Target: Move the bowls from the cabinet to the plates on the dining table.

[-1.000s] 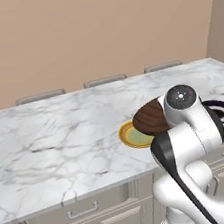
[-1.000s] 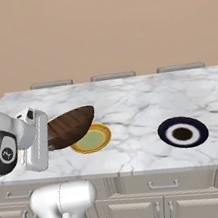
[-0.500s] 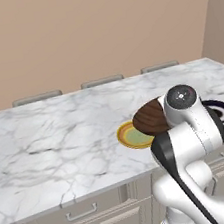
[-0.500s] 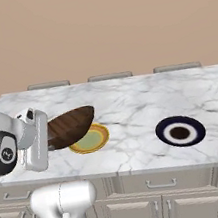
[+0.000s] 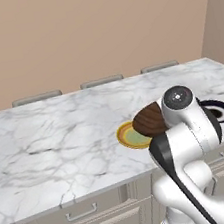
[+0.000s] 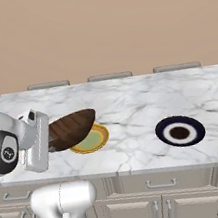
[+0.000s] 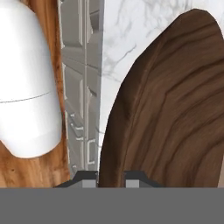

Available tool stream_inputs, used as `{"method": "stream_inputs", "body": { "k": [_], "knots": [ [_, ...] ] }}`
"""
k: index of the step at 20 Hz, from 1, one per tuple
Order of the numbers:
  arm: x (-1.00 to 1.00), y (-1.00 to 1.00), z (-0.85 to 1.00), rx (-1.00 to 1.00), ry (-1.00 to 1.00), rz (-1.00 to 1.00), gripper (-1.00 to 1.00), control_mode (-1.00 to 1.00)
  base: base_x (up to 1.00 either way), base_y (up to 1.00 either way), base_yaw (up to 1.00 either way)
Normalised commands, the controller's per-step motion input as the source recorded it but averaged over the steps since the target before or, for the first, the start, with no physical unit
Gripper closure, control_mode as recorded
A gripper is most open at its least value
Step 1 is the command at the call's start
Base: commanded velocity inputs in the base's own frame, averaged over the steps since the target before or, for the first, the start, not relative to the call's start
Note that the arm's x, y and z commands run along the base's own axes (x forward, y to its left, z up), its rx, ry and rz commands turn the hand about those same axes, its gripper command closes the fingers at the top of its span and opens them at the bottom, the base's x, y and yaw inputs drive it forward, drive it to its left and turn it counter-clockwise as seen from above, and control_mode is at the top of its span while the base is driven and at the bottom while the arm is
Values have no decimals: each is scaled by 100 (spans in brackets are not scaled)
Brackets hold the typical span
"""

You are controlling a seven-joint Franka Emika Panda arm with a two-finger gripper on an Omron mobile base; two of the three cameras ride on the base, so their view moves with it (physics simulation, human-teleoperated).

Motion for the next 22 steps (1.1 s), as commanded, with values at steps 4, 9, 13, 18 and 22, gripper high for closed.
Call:
{"method": "stream_inputs", "body": {
  "k": [4, 9, 13, 18, 22],
  "knots": [
    [19, 0, -15, 0, -5, -1, 100, -100, 0, 0, 0],
    [31, 0, -10, 0, -7, -1, 100, -100, 0, 0, 0],
    [33, 0, -17, 0, -9, 0, 100, -100, 0, 0, 0],
    [17, 3, -26, 0, -8, 0, 100, -100, 0, 0, 0],
    [0, 12, -31, 2, -5, 0, 100, -100, 0, 0, 0]
  ]
}}
